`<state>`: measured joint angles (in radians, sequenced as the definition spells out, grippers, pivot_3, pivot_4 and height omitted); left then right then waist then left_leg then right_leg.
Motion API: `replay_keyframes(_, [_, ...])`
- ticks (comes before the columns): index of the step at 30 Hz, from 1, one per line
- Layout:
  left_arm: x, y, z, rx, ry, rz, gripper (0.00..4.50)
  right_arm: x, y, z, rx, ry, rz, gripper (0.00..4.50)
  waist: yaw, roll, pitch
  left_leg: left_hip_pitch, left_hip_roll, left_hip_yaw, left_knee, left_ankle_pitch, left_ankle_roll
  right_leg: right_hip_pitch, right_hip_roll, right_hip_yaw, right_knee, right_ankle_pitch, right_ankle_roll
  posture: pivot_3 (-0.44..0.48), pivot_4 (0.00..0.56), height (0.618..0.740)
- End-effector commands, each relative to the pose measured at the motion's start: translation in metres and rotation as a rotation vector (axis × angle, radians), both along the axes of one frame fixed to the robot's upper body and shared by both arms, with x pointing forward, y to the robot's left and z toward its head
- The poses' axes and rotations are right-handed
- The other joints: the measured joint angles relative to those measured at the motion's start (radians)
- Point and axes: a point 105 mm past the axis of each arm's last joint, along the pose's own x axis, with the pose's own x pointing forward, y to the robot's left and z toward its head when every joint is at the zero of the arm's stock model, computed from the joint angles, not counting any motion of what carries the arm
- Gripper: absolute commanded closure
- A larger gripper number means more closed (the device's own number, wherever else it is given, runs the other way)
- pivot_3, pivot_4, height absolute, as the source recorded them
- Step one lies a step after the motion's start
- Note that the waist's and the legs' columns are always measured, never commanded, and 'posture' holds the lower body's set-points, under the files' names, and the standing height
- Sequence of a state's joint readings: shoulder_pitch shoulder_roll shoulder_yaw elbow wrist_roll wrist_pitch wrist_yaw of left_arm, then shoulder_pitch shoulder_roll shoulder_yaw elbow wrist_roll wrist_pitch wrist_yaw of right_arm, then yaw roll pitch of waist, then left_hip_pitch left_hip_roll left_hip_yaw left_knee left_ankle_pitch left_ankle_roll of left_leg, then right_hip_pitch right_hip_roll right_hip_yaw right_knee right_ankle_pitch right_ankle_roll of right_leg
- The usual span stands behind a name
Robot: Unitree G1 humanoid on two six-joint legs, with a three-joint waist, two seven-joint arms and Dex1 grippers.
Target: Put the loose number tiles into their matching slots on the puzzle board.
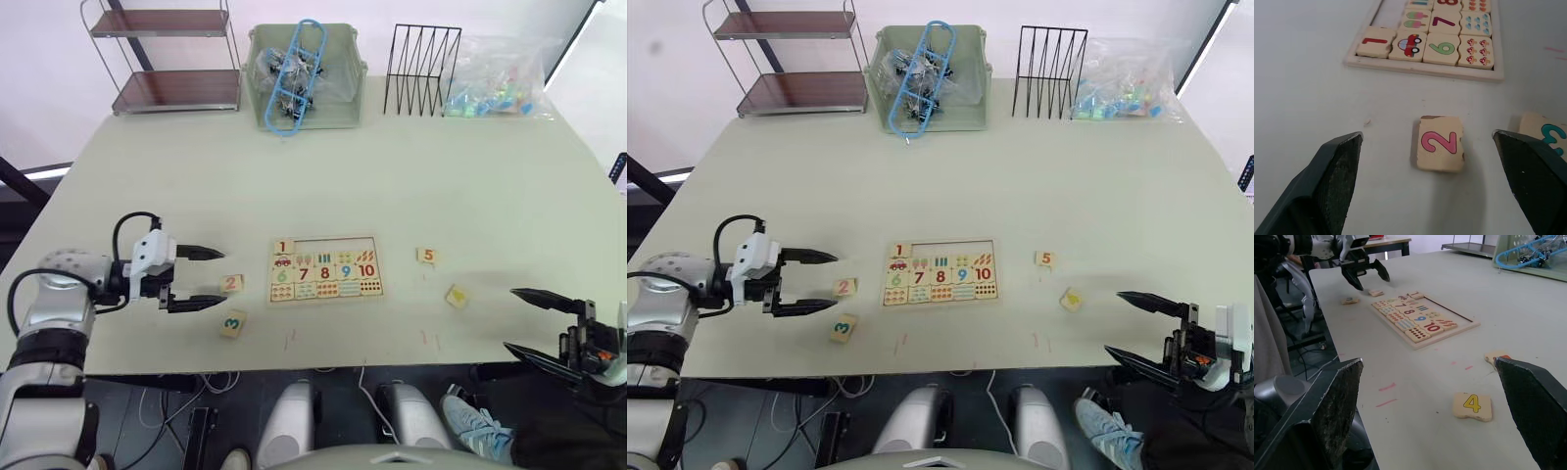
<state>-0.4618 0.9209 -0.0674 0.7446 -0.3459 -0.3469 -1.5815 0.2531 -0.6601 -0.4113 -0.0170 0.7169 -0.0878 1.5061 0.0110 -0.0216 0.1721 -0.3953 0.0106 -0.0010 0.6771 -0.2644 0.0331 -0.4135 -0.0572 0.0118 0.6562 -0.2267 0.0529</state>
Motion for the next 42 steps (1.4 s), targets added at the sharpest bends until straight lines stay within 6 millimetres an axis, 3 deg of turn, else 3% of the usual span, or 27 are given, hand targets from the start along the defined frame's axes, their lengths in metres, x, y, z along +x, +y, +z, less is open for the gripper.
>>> replay_keyframes(1, [-0.001, 0.003, 0.002, 0.024, 0.017, -0.033, 0.01, 0.000, -0.001, 0.011, -0.006, -0.047, 0.010, 0.00, -0.001, 0.000, 0.000, 0.000, 0.000, 0.000, 0.000, 0.000, 0.000, 0.000, 0.000, 0.000, 0.000, 0.000, 0.000, 0.000, 0.150, 0.740])
replay_keyframes(16, [0.000, 0.004, -0.013, 0.065, 0.071, -0.050, 0.01, 0.004, 0.005, 0.021, -0.002, -0.063, 0.035, 0.00, 0.001, 0.000, 0.000, 0.000, 0.001, -0.001, 0.000, 0.000, 0.000, 0.000, 0.001, 0.000, 0.001, 0.000, 0.000, 0.000, 0.150, 0.740])
replay_keyframes(20, [-0.004, 0.007, -0.018, 0.089, 0.079, -0.059, 1.60, 0.007, 0.004, 0.022, -0.010, -0.070, 0.031, 0.00, 0.001, 0.000, 0.000, 0.000, 0.001, 0.000, 0.000, 0.000, 0.000, 0.000, 0.001, 0.000, 0.001, 0.000, 0.000, 0.000, 0.150, 0.740])
replay_keyframes(24, [-0.004, 0.006, -0.019, 0.081, 0.074, -0.058, 3.58, 0.008, 0.003, 0.022, -0.014, -0.070, 0.032, 0.00, 0.001, 0.001, 0.000, 0.000, 0.001, 0.000, 0.000, 0.000, 0.000, 0.000, 0.001, 0.000, 0.001, 0.000, 0.000, 0.000, 0.150, 0.740])
replay_keyframes(31, [-0.004, 0.004, -0.015, 0.089, 0.047, -0.082, 3.60, 0.012, 0.004, 0.024, -0.025, -0.083, 0.013, 0.00, 0.001, 0.001, -0.001, 0.001, 0.001, 0.000, 0.000, 0.000, 0.000, 0.000, 0.001, 0.001, 0.001, 0.000, 0.000, 0.000, 0.150, 0.740])
replay_keyframes(42, [0.009, -0.012, 0.040, 0.002, -0.015, -0.078, 3.60, 0.010, 0.007, 0.022, -0.005, -0.084, -0.023, 0.00, 0.001, 0.001, 0.000, 0.000, 0.001, -0.001, 0.000, 0.000, 0.000, 0.000, 0.001, 0.000, 0.001, 0.000, 0.000, 0.000, 0.150, 0.740])
